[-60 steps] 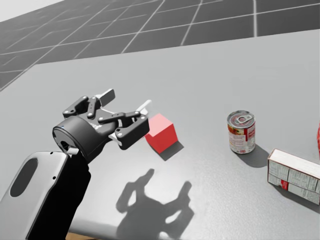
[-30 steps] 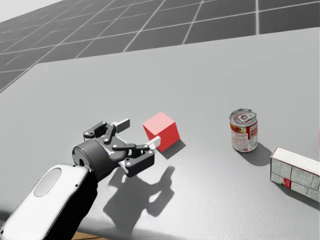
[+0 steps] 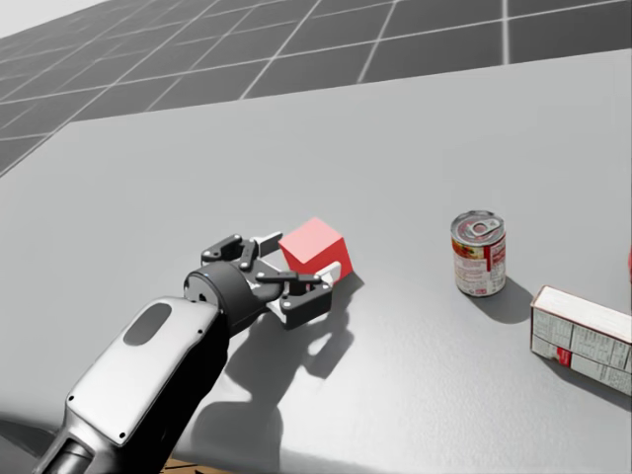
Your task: Find the red cube and pick it up.
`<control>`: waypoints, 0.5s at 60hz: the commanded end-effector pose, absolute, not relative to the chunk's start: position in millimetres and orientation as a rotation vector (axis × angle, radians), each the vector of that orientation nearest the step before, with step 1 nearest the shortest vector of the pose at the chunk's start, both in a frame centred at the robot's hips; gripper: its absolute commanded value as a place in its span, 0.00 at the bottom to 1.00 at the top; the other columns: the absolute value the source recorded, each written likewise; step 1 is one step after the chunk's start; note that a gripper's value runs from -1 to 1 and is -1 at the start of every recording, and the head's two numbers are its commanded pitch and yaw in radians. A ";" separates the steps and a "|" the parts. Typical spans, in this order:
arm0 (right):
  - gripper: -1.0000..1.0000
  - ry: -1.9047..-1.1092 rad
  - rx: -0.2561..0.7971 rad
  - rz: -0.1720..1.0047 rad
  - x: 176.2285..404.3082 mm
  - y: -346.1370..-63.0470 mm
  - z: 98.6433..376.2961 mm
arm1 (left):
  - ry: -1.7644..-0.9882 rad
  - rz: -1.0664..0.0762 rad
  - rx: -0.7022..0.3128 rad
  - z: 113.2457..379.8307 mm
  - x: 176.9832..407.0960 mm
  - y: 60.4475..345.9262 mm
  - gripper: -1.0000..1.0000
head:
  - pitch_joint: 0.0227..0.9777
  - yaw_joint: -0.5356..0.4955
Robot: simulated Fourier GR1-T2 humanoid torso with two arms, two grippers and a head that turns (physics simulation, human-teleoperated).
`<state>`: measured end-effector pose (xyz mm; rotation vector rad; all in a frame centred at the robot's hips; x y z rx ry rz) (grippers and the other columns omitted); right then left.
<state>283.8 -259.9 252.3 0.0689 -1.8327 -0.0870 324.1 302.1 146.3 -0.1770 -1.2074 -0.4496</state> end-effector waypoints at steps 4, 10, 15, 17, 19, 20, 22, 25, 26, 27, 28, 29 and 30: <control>0.00 -1.833 0.070 -0.088 283.9 -260.5 252.3 | -1.192 -0.424 -0.189 138.7 338.1 297.4 0.00 | 0.77 0.89; 0.00 -1.833 0.071 -0.089 283.9 -260.4 252.4 | -1.184 -0.442 -0.197 135.1 337.8 295.7 0.07 | 0.77 0.89; 0.00 -1.833 0.071 -0.089 283.8 -260.6 252.4 | -1.176 -0.445 -0.206 132.6 335.5 295.6 1.00 | 0.76 0.89; 0.00 -1.833 0.071 -0.089 283.8 -260.5 252.4 | -1.176 -0.444 -0.210 132.1 335.0 295.5 1.00 | 0.76 0.89; 0.00 -1.833 0.072 -0.089 284.0 -260.7 252.3 | -1.174 -0.450 -0.215 131.4 334.2 295.5 1.00 | 0.76 0.89; 0.00 -1.833 0.072 -0.089 284.0 -260.6 252.3 | -1.174 -0.455 -0.215 131.0 333.7 295.3 1.00 | 0.75 0.89; 0.00 -1.833 0.072 -0.088 284.0 -260.6 252.4 | -1.174 -0.457 -0.216 130.8 333.3 295.1 1.00 | 0.75 0.89; 0.00 -1.833 0.072 -0.090 284.2 -261.0 252.3 | -1.175 -0.468 -0.224 130.2 331.5 294.1 1.00 | 0.74 0.89; 0.00 -1.832 0.072 -0.090 284.2 -261.0 252.4 | -1.176 -0.470 -0.225 130.1 331.2 293.9 1.00 | 0.73 0.89; 0.00 -1.832 0.071 -0.090 284.1 -261.0 252.4 | -1.175 -0.472 -0.225 130.1 330.9 293.7 1.00 | 0.73 0.90; 0.00 -1.832 0.072 -0.091 284.0 -261.1 252.5 | -1.175 -0.475 -0.226 130.0 330.5 293.4 1.00 | 0.72 0.90; 0.00 -1.832 0.072 -0.091 284.0 -261.2 252.5 | -1.175 -0.477 -0.228 129.9 330.3 293.1 1.00 | 0.72 0.90; 0.00 -1.832 0.072 -0.092 284.0 -261.3 252.6 | -1.174 -0.480 -0.230 129.8 330.0 292.8 1.00 | 0.71 0.90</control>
